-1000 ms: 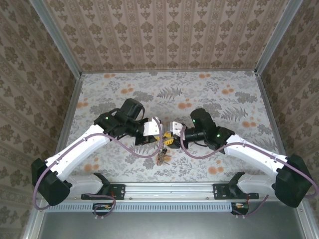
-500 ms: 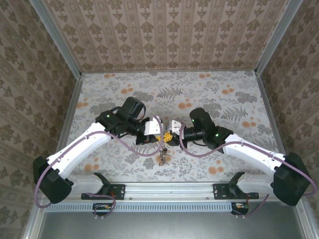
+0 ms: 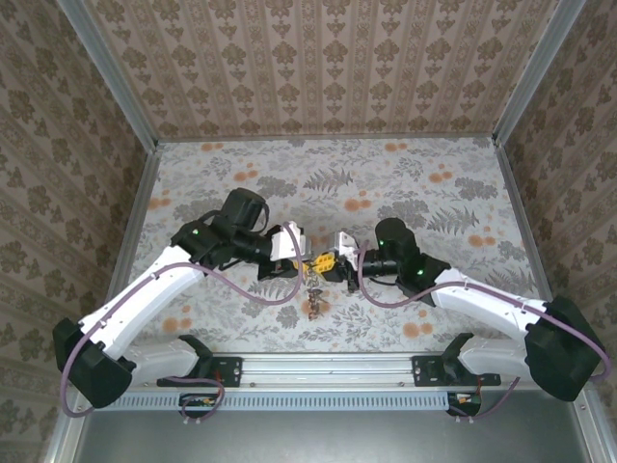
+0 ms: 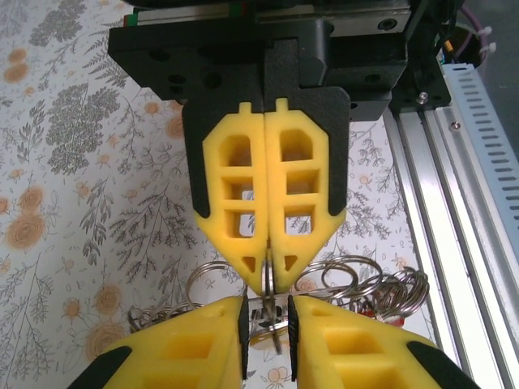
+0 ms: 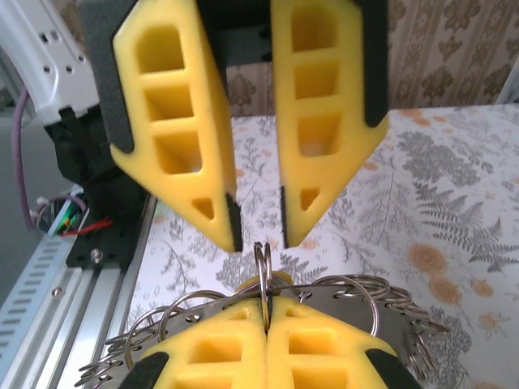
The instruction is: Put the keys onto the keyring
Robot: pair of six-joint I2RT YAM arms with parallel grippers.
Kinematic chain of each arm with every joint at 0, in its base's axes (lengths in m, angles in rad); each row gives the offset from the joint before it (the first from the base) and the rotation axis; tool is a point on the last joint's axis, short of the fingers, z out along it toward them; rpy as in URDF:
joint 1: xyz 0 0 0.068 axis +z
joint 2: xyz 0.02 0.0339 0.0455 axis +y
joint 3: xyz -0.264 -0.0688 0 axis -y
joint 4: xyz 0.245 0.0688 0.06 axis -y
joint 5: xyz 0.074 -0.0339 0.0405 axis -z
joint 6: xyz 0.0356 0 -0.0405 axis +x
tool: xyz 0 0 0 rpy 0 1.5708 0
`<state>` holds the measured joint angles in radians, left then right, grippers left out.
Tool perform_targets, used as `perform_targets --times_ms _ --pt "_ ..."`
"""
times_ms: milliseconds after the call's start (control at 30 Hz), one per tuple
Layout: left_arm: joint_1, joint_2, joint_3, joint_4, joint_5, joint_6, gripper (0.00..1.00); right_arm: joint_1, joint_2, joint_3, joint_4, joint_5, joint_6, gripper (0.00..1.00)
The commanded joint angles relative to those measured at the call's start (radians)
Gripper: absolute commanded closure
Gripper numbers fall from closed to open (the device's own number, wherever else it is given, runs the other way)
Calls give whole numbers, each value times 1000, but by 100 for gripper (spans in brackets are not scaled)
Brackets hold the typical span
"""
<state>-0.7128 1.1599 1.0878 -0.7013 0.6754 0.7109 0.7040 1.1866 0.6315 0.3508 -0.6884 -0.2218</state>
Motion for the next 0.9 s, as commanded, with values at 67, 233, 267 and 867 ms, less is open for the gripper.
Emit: perform_targets --times_ms 67,233,267,867 --pt "8 -14 -10 28 51 -20 77 -6 -42 -7 211 -46 87 100" --pt "7 -9 -16 67 75 -33 81 -6 -38 -18 256 -37 114 100" --pt "9 -9 -15 69 74 -32 83 -6 -36 -18 253 -43 113 100" --pt "-56 61 119 -166 -148 87 100 -4 -51 88 -196 30 -161 71"
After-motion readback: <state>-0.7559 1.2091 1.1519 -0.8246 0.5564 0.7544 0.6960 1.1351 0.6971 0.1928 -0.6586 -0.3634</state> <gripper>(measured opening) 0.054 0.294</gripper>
